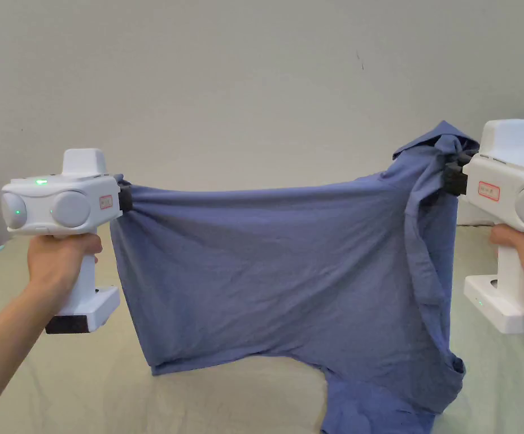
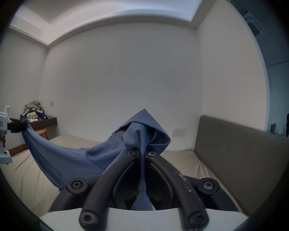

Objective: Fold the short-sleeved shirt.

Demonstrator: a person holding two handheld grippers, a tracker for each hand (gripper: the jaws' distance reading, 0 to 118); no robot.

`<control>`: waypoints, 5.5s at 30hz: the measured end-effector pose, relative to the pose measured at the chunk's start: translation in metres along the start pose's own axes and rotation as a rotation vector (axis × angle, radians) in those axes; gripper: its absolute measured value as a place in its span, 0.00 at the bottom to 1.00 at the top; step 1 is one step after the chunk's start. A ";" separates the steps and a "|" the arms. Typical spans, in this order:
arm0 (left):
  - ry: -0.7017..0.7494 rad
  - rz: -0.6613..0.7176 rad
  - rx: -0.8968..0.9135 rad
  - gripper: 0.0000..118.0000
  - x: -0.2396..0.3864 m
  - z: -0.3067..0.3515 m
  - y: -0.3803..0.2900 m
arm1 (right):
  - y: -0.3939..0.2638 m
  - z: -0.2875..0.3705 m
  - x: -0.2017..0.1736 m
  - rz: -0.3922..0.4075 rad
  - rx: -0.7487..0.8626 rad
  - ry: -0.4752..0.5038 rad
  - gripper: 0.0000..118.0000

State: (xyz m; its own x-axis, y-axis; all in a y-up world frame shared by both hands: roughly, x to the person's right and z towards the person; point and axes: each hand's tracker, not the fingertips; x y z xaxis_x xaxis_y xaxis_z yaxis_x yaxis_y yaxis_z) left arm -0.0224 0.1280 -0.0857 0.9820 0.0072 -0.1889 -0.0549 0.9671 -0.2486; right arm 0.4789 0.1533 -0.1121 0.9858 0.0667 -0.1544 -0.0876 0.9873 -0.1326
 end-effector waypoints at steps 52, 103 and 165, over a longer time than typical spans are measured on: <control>0.030 0.078 -0.665 0.56 -0.067 0.302 -0.402 | -0.393 0.340 -0.050 -0.138 -0.817 0.032 0.38; 0.008 -0.022 -0.689 0.22 -0.064 0.284 -0.424 | -0.258 0.328 -0.101 -0.012 -0.205 -0.093 0.02; 0.008 -0.051 -0.631 0.69 -0.008 0.092 -0.336 | -0.372 0.101 -0.030 -0.059 -0.738 -0.107 0.49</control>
State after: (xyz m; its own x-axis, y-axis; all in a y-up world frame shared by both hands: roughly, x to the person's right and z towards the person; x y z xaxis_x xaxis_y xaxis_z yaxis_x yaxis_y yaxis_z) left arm 0.0047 -0.1736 0.0872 0.9850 -0.0394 -0.1681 -0.1062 0.6295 -0.7697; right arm 0.4962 -0.2011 0.0403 0.9971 0.0678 -0.0356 -0.0708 0.6390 -0.7659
